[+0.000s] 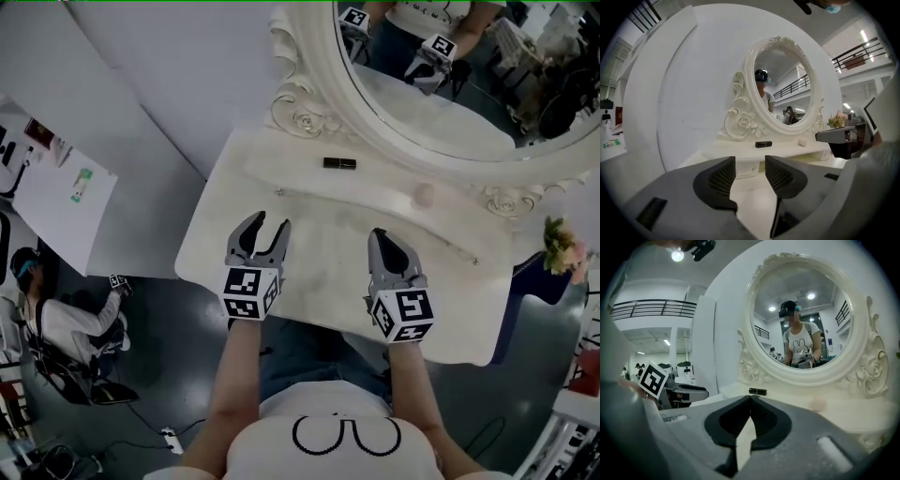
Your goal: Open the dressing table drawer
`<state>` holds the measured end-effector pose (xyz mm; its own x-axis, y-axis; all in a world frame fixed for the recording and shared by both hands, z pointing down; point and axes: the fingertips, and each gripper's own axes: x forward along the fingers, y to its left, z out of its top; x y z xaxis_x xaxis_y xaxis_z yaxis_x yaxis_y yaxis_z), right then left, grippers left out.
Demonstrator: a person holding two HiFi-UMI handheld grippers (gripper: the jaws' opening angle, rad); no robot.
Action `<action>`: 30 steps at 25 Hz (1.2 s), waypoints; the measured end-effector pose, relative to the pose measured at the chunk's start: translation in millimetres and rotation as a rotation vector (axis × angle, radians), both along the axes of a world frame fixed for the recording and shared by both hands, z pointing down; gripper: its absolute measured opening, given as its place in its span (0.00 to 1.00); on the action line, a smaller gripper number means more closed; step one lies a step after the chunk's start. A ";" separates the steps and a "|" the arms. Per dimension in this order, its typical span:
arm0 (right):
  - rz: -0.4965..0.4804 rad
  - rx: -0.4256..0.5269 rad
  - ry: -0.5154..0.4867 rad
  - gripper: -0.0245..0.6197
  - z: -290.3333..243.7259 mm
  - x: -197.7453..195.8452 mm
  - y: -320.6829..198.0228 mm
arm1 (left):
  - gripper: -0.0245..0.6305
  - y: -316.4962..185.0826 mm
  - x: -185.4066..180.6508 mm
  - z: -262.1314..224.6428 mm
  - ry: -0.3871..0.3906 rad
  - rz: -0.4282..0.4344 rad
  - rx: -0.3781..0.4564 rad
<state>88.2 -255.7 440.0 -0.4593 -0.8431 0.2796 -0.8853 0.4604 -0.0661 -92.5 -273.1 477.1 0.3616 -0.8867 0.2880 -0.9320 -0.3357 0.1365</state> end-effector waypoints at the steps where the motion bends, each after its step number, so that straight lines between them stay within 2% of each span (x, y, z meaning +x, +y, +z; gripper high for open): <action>1: 0.014 -0.022 0.007 0.03 8.4 1.8 -3.9 | 0.33 -6.3 -0.8 9.6 -0.005 0.009 -0.019; 6: 0.112 -0.123 0.013 0.03 44.6 8.4 -15.9 | 0.33 -35.2 -5.0 54.9 -0.039 0.059 -0.113; 11: 0.153 -0.199 0.037 0.03 79.4 3.5 -13.6 | 0.33 -61.5 -6.9 99.7 -0.063 0.081 -0.193; 17: 0.166 -0.235 0.061 0.03 93.5 -2.4 -10.2 | 0.30 -84.3 -9.4 112.3 -0.080 0.047 -0.219; 23: 0.178 -0.232 0.083 0.03 88.9 -3.7 -13.4 | 0.29 -87.6 -9.5 114.0 -0.106 0.053 -0.224; 24: 0.176 -0.230 0.085 0.03 87.6 -5.3 -13.3 | 0.27 -89.1 -10.1 114.0 -0.121 0.057 -0.223; 25: 0.172 -0.229 0.087 0.03 86.4 -7.0 -13.1 | 0.20 -90.4 -10.6 113.9 -0.133 0.061 -0.224; 26: 0.168 -0.228 0.091 0.03 85.5 -8.2 -12.7 | 0.18 -91.2 -10.7 113.8 -0.138 0.063 -0.226; 30: 0.171 -0.227 0.097 0.03 85.9 -8.6 -10.4 | 0.17 -89.4 -9.9 114.6 -0.132 0.065 -0.245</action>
